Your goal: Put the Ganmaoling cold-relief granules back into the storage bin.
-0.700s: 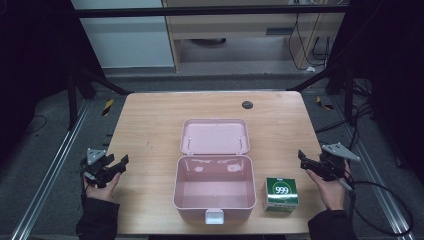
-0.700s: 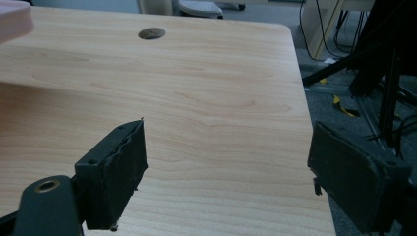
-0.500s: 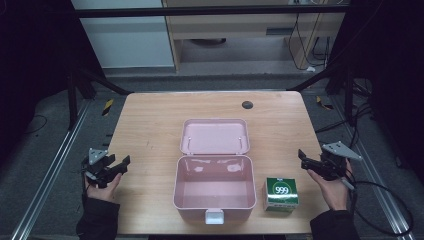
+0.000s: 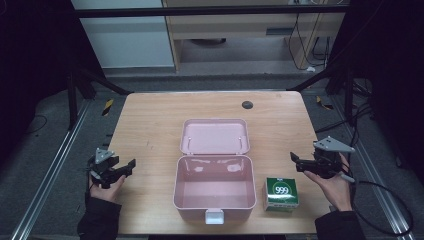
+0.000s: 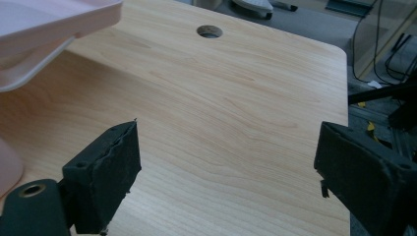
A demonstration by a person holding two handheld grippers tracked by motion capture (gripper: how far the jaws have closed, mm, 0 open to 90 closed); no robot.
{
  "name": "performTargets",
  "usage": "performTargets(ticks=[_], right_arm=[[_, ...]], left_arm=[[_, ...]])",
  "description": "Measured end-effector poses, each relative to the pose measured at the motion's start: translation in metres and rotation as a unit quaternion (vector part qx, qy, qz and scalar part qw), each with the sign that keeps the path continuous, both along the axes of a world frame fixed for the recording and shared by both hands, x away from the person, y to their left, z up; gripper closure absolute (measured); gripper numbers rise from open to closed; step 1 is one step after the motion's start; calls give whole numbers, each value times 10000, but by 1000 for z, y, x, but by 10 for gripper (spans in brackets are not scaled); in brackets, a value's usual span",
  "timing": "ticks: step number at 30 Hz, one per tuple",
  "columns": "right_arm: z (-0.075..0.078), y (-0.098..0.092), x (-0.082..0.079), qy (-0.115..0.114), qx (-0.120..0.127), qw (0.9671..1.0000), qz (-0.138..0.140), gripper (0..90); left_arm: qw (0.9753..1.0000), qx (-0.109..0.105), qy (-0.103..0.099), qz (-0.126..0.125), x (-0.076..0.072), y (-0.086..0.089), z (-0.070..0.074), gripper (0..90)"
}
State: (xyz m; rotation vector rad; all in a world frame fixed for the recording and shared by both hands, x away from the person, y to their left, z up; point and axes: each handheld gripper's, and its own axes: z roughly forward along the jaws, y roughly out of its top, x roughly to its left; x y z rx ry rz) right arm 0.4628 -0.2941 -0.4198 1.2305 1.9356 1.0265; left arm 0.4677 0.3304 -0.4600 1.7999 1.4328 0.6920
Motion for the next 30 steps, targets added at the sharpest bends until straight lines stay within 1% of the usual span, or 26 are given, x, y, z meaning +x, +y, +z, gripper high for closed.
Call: performTargets(ticks=[3,6,8,9,11,13,14,15,16,19,20,21,23,26,28,29,30], right_arm=[[9,5,0,9,-136,9997,193,90],[17,7,1,28,-151,9994,312,84],[19,8,1,22,-182,9992,356,82],[24,11,1,39,-239,9987,452,76],[30,14,1,61,-341,9979,542,70],[36,17,1,91,-457,9965,690,63],[36,17,1,91,-457,9965,690,63],[40,19,1,95,-517,9956,778,62],[46,23,0,117,-602,9935,954,58],[54,29,0,139,-781,9902,1150,54],[54,29,0,139,-781,9902,1150,54],[58,33,-1,85,-831,9889,1231,55],[61,35,-1,147,-860,9874,1323,48],[65,38,-2,192,-1000,9844,1435,43],[68,39,-2,193,-1071,9829,1483,40],[68,39,-2,193,-1071,9829,1483,40],[69,40,-3,218,-1078,9822,1524,38]], left_arm=[[10000,23,53,-14,1,0,-2,304],[9999,58,85,-25,2,-1,-3,295],[9999,85,108,-39,2,-2,-4,292],[9999,98,126,-45,3,-3,-5,290],[9998,113,149,-55,3,-3,-5,287],[9998,120,159,-50,3,-3,-6,286],[9998,120,159,-50,3,-3,-6,286],[9998,124,165,-51,3,-3,-6,286],[9997,142,181,-56,4,-3,-7,285],[9997,166,191,-62,4,-4,-7,284],[9996,176,196,-65,4,-4,-7,284],[9996,180,209,-78,4,-5,-8,283],[9995,190,221,-91,4,-5,-8,281],[9995,202,239,-101,4,-5,-9,281],[9993,227,261,-117,4,-6,-9,281],[9993,227,261,-117,4,-6,-9,281],[9993,225,263,-114,5,-6,-9,281]])
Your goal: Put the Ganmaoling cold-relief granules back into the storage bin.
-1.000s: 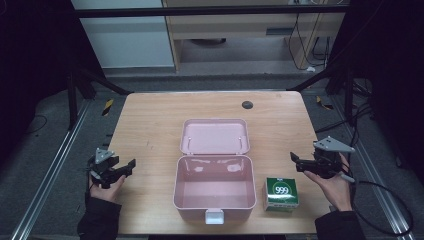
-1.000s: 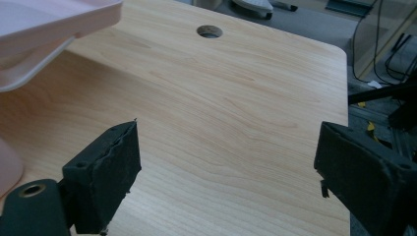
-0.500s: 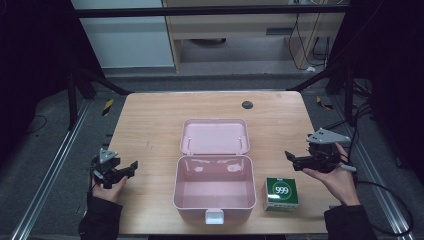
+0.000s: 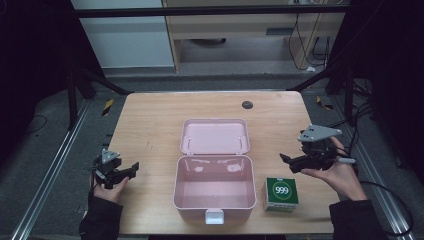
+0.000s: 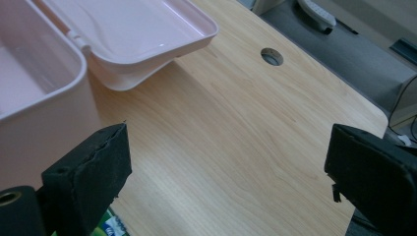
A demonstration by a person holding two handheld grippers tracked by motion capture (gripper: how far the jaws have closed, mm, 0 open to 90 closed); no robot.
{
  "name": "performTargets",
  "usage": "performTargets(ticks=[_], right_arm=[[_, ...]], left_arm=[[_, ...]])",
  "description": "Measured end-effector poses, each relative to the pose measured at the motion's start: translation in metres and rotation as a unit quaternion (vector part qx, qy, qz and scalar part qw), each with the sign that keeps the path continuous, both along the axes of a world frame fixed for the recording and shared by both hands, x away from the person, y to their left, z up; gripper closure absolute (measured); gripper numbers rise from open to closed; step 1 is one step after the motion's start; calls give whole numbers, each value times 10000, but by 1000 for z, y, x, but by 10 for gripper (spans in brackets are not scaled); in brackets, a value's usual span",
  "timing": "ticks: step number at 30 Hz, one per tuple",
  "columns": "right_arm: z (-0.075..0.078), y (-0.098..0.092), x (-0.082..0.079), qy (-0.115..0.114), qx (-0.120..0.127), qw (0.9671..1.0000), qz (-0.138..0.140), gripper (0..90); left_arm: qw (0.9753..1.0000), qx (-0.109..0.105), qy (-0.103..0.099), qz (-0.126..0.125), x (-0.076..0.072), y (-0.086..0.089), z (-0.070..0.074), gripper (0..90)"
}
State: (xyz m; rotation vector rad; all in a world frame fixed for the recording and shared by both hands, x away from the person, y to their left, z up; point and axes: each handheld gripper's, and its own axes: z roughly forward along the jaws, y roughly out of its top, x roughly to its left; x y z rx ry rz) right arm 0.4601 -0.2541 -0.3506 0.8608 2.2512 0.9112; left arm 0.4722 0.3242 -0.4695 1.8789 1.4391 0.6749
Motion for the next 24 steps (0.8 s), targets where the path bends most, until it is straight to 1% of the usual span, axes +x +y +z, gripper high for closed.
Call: performTargets(ticks=[1,3,5,6,8,9,10,13,14,15,16,17,18,20,21,24], right_arm=[[3,2,-1,49,-33,9999,88,42],[4,3,-2,74,-36,9999,101,42],[7,5,-4,154,-118,9996,222,40],[7,5,-4,154,-118,9996,222,40],[9,6,-5,182,-196,9992,305,39],[12,7,-6,194,-255,9987,403,39],[12,7,-6,194,-255,9987,403,39],[15,11,-9,247,-340,9974,580,39],[15,12,-9,263,-377,9969,645,38],[16,14,-10,320,-525,9953,751,37],[16,14,-10,320,-525,9953,751,37],[16,16,-10,402,-591,9939,834,34],[16,16,-10,402,-591,9939,834,34],[15,18,-11,462,-630,9926,927,36],[15,20,-12,538,-695,9907,1034,38],[14,23,-13,644,-814,9881,1134,39]], left_arm=[[10000,1,6,-6,0,-1,0,282],[10000,9,11,-13,0,-1,0,282],[10000,22,32,-32,0,-1,-1,282],[10000,22,32,-32,0,-1,-1,282],[10000,33,41,-44,0,-2,-1,283],[10000,33,43,-50,0,-2,-1,286],[10000,34,48,-55,0,-3,-1,286],[9999,49,54,-71,1,-3,-1,287],[9999,51,66,-76,1,-4,-1,287],[9999,55,73,-81,1,-4,-1,287],[9999,56,76,-87,1,-4,-1,287],[9999,59,78,-93,1,-4,-1,287],[9999,61,78,-95,1,-4,-1,287],[9999,60,80,-100,1,-4,-2,288],[9999,61,80,-99,1,-4,-2,288],[9999,59,81,-101,1,-4,-2,288]])
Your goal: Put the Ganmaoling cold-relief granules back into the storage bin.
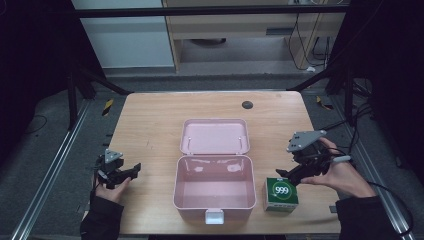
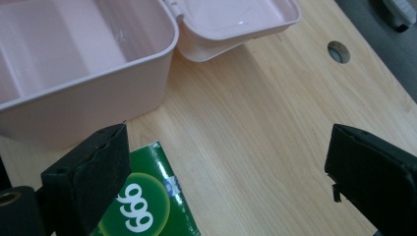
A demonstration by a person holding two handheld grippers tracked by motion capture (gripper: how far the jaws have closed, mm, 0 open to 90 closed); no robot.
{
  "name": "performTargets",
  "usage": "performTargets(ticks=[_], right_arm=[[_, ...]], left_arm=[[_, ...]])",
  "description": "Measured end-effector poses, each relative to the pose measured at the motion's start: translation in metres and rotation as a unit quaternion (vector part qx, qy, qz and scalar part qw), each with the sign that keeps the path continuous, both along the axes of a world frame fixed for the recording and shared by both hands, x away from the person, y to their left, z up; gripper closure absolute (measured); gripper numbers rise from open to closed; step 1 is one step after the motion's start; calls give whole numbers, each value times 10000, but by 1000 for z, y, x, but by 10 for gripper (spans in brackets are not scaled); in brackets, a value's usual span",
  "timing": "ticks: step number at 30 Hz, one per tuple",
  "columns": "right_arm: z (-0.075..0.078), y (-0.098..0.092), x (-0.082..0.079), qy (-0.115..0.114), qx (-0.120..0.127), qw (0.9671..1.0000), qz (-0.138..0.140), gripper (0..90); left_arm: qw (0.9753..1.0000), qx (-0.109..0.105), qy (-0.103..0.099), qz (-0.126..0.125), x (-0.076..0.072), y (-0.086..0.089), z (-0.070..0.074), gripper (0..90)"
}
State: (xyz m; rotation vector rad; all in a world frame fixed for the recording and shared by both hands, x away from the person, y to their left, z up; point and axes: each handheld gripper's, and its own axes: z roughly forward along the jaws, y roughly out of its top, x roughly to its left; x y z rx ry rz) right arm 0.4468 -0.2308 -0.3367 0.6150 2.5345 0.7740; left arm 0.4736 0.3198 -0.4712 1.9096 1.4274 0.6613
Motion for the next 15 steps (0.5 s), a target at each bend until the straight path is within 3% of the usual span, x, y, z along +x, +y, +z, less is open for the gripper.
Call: performTargets(ticks=[15], right_arm=[[-12,10,-4,458,-512,9969,382,37]], left_arm=[[10000,7,33,-28,0,0,-1,289]])
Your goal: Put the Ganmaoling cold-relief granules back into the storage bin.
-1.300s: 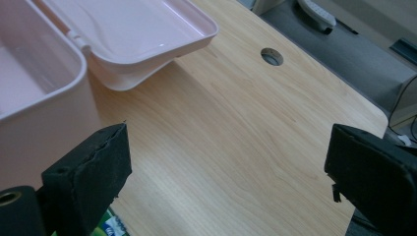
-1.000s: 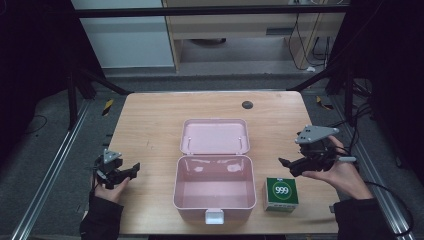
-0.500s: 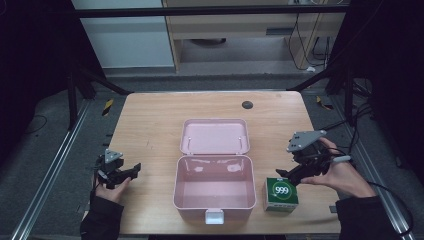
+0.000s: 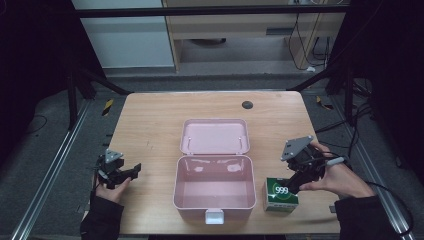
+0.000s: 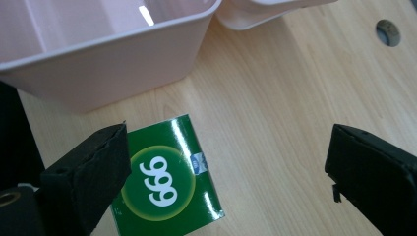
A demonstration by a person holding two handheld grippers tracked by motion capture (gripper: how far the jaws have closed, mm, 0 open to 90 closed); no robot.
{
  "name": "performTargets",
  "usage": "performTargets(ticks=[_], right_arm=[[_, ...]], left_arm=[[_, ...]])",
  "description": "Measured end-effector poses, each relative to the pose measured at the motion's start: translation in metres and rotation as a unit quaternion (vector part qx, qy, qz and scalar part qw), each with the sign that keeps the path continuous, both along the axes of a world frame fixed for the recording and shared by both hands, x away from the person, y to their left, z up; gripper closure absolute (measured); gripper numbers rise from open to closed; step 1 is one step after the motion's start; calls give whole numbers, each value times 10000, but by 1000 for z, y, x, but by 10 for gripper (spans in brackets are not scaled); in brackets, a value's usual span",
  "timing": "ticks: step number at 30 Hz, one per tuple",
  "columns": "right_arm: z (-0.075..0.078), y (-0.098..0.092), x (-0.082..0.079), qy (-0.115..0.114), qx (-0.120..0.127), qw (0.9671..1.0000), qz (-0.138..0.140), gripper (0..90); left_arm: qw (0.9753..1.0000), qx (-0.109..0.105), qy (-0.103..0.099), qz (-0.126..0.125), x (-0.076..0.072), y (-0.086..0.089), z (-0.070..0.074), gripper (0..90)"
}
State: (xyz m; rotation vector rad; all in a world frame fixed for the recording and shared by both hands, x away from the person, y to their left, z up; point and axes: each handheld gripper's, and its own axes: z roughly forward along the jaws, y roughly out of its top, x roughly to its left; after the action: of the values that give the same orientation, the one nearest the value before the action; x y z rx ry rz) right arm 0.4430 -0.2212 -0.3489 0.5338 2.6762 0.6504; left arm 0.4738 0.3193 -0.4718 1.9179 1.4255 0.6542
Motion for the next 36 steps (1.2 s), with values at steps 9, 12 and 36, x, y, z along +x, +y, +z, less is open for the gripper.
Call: performTargets(ticks=[9,12,36], right_arm=[[-13,2,-2,273,-183,9993,149,34],[-17,3,-3,362,-240,9988,220,34],[-49,9,-6,803,-630,9929,610,25]], left_arm=[[10000,5,9,-10,0,0,0,288],[10000,7,13,-12,0,0,-1,288],[10000,38,20,-12,0,0,-1,289]])
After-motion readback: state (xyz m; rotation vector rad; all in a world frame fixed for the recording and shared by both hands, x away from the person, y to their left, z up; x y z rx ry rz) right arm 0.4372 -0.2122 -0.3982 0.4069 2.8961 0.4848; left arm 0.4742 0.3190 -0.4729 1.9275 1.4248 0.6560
